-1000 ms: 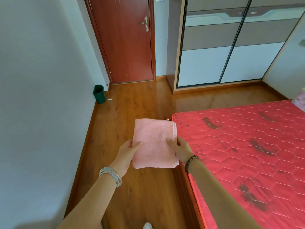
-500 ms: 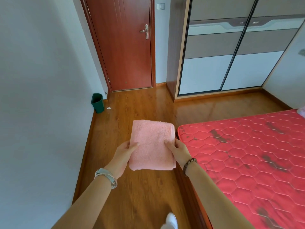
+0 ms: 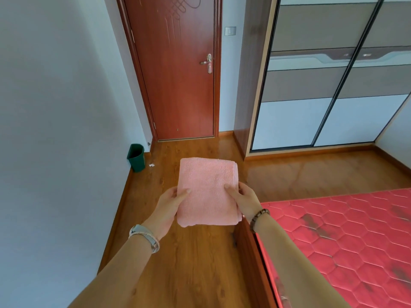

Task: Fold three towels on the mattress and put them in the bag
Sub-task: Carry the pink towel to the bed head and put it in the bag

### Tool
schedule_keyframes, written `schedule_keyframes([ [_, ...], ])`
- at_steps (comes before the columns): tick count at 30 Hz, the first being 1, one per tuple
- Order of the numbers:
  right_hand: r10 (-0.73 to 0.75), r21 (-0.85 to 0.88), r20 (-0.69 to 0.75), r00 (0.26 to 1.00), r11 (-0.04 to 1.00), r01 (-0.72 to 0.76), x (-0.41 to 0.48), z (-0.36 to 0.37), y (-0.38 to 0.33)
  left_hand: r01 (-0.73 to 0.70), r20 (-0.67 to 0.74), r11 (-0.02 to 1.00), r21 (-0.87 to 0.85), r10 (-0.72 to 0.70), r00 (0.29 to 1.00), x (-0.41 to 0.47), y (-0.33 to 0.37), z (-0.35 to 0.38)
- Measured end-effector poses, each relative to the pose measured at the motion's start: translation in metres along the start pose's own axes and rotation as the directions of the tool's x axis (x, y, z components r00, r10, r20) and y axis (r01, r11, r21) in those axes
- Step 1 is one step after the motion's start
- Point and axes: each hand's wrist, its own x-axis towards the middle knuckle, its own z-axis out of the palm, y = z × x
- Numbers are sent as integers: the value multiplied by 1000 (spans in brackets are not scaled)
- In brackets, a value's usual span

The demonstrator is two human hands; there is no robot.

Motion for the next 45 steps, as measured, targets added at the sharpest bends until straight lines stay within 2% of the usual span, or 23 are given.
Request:
schedule_keyframes([
  [9, 27, 31, 44, 999, 999, -28, 98, -2, -15, -6, -26, 999, 39, 7, 1000, 90, 28, 2],
  [18, 68, 35, 36, 997, 997, -69, 199, -3, -30, 13, 32, 999, -36, -11, 999, 194, 56, 1],
  [34, 117, 143, -168, 979, 985, -93, 405, 25, -83, 38, 237, 999, 16, -40, 971, 443, 142, -31],
  [45, 197, 165, -314, 929, 975, -151, 476, -13, -94, 82, 319, 996, 36, -89, 943, 544, 168, 18],
])
